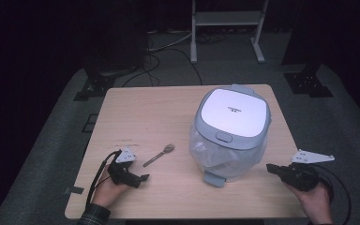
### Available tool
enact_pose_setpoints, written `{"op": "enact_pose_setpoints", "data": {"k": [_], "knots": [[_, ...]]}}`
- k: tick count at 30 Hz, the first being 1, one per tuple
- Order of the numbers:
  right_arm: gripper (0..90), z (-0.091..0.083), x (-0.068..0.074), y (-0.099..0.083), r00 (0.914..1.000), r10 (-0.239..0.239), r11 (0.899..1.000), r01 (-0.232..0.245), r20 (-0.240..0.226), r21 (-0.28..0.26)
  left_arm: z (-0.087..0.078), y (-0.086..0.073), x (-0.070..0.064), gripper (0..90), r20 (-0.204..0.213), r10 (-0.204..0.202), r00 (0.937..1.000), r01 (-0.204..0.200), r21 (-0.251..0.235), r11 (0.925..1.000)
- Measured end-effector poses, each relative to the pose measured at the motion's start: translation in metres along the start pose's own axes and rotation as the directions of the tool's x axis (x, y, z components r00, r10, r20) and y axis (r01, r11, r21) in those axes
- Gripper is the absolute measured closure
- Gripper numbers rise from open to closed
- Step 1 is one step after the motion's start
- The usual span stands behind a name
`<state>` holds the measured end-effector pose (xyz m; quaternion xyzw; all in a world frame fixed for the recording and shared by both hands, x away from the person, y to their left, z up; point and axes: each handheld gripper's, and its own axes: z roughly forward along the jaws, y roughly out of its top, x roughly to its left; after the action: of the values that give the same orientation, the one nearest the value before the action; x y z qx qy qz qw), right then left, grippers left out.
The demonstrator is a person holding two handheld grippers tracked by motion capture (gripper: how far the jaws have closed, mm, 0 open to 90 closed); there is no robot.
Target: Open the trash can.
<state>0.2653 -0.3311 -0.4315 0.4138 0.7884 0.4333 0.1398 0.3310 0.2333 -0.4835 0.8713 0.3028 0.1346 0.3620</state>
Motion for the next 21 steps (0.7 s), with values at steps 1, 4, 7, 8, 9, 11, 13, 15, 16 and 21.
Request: {"op": "enact_pose_setpoints", "data": {"k": [1,4,7,8,9,11,13,15,16,21], "knots": [[89.7,-0.001,0.000,0.001,1.0000,-0.003,1.000,0.003,-0.002,-0.003,0.000,0.000,0.000,0.0,0.000,-0.001,1.0000,0.001,0.000,1.0000],[89.7,-0.005,0.002,0.005,0.9999,-0.010,1.000,0.010,-0.006,-0.015,0.000,0.000,0.000,0.0,0.000,-0.001,1.0000,0.001,0.000,1.0000],[89.7,-0.012,0.003,0.011,0.9997,-0.016,0.999,0.016,-0.017,-0.033,0.000,0.000,0.000,0.0,0.000,0.000,1.0000,0.000,0.000,1.0000],[89.7,-0.014,0.003,0.013,0.9995,-0.018,0.999,0.017,-0.026,-0.042,0.000,0.000,0.000,0.0,0.000,-0.003,1.0000,0.003,0.000,1.0000],[89.7,-0.016,0.004,0.015,0.9993,-0.022,0.999,0.020,-0.031,-0.049,0.000,0.000,0.000,0.0,0.000,-0.002,1.0000,0.002,0.000,1.0000],[89.7,-0.019,0.006,0.020,0.9989,-0.028,0.998,0.025,-0.039,-0.058,0.000,0.000,0.000,0.0,0.000,-0.001,1.0000,0.001,0.001,1.0000],[89.7,-0.021,0.008,0.025,0.9985,-0.030,0.998,0.027,-0.045,-0.063,0.000,0.000,0.000,0.0,0.000,0.000,1.0000,0.000,0.002,1.0000],[89.7,-0.023,0.009,0.029,0.9979,-0.036,0.997,0.032,-0.053,-0.069,0.000,0.000,0.000,0.0,0.000,0.000,1.0000,0.000,0.002,1.0000],[89.7,-0.025,0.010,0.031,0.9977,-0.041,0.997,0.037,-0.054,-0.072,0.000,0.000,0.000,0.0,0.000,0.001,1.0000,-0.001,0.002,1.0000],[89.7,-0.031,0.013,0.042,0.9964,-0.051,0.996,0.045,-0.068,-0.083,0.000,0.000,0.000,0.0,0.000,0.000,1.0000,0.000,0.002,1.0000]]}}
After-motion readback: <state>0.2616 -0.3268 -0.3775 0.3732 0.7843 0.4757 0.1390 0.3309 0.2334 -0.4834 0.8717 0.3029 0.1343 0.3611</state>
